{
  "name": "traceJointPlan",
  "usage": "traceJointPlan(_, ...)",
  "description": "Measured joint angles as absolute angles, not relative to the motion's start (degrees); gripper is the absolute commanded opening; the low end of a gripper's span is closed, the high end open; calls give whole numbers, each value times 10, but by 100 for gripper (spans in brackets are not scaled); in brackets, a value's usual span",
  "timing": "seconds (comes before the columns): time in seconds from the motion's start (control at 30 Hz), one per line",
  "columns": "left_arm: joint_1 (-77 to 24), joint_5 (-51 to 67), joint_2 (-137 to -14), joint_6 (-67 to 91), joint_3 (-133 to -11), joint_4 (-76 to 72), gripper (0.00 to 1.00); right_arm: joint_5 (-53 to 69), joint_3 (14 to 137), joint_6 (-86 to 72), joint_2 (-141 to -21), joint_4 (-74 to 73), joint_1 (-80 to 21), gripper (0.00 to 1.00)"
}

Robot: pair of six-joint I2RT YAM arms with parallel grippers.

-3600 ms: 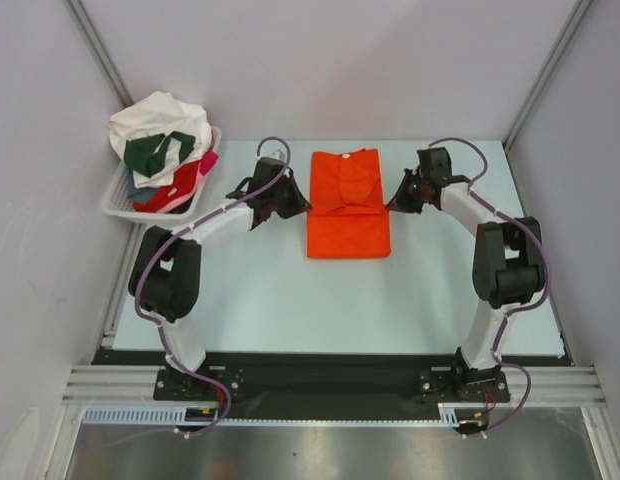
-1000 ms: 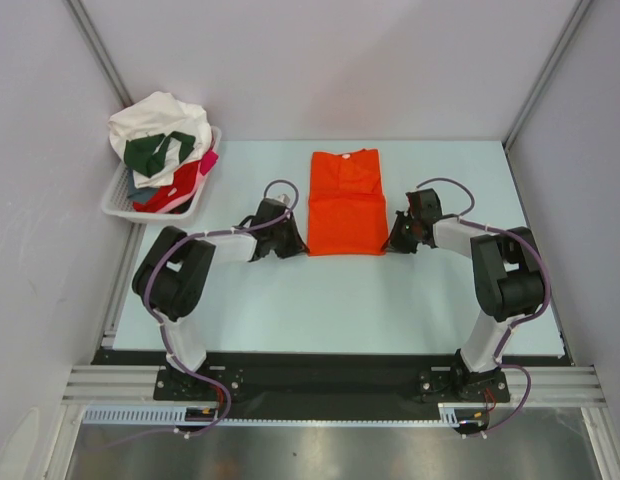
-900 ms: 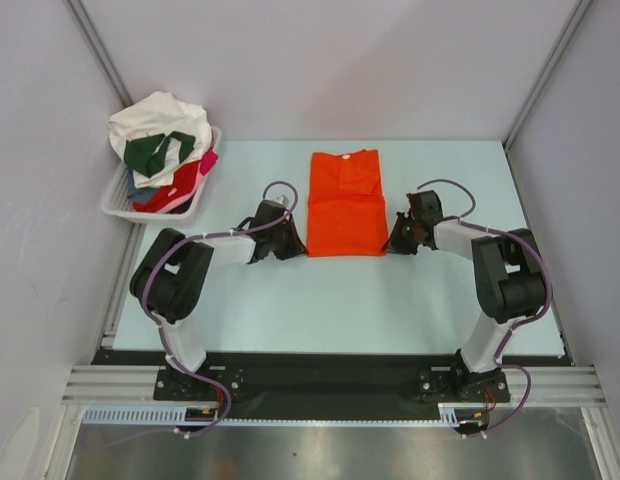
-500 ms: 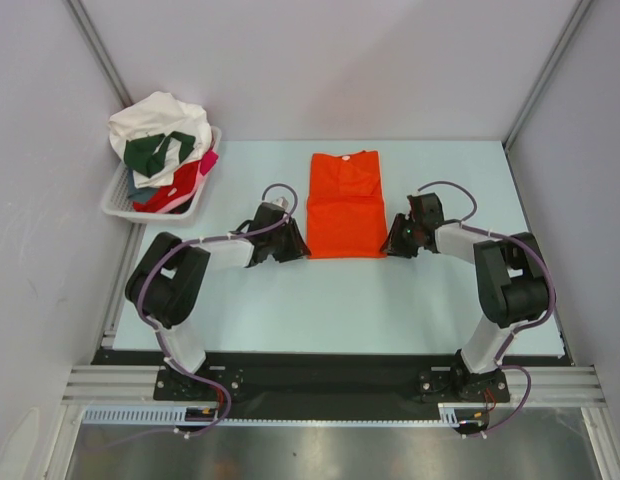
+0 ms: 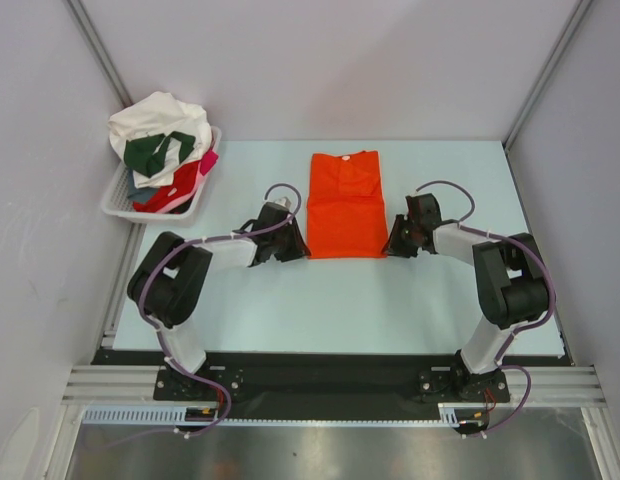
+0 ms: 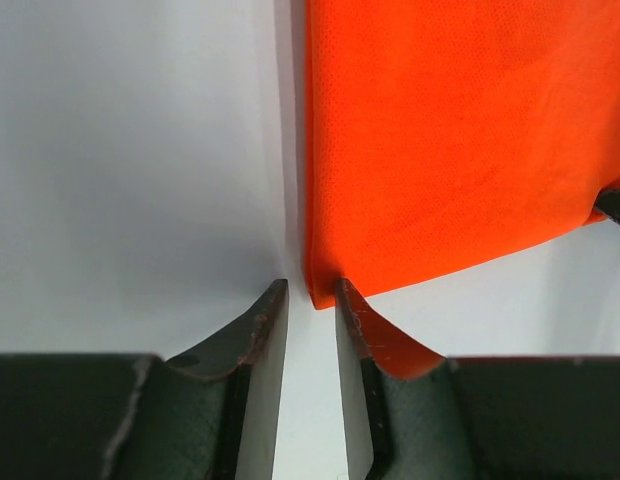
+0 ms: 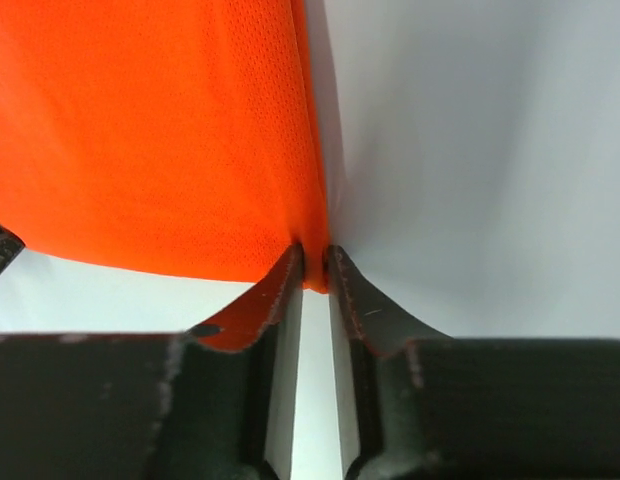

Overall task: Fold and stack the t-shirts
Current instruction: Fold the tshirt

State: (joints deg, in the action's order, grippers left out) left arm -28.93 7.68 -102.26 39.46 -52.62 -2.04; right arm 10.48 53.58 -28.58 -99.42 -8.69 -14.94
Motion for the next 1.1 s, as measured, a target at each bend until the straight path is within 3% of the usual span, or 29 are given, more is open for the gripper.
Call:
traceJointPlan(0.1, -296, 78, -1030, 396, -531, -25, 27, 103, 536, -285, -994, -89, -151, 16)
traceJointPlan(0.23, -303, 79, -1035, 396, -536, -29, 34, 101, 536, -286, -994, -90, -154, 14)
traceJointPlan(0.3, -306, 78, -1035, 396, -537, -30, 33, 99, 536, -285, -992, -92, -155, 5)
traceJointPlan(0.37, -307, 77, -1035, 396, -537, -29, 24, 98, 536, -284, -989, -94, -157, 0)
traceJointPlan(0.53, -307, 77, -1039, 396, -538, -25, 0, 98, 531, -284, -978, -97, -158, 0)
traceJointPlan(1.1, -307, 107, -882, 374, -502, 57, 0, 123, 504, -284, -795, -177, -181, 0)
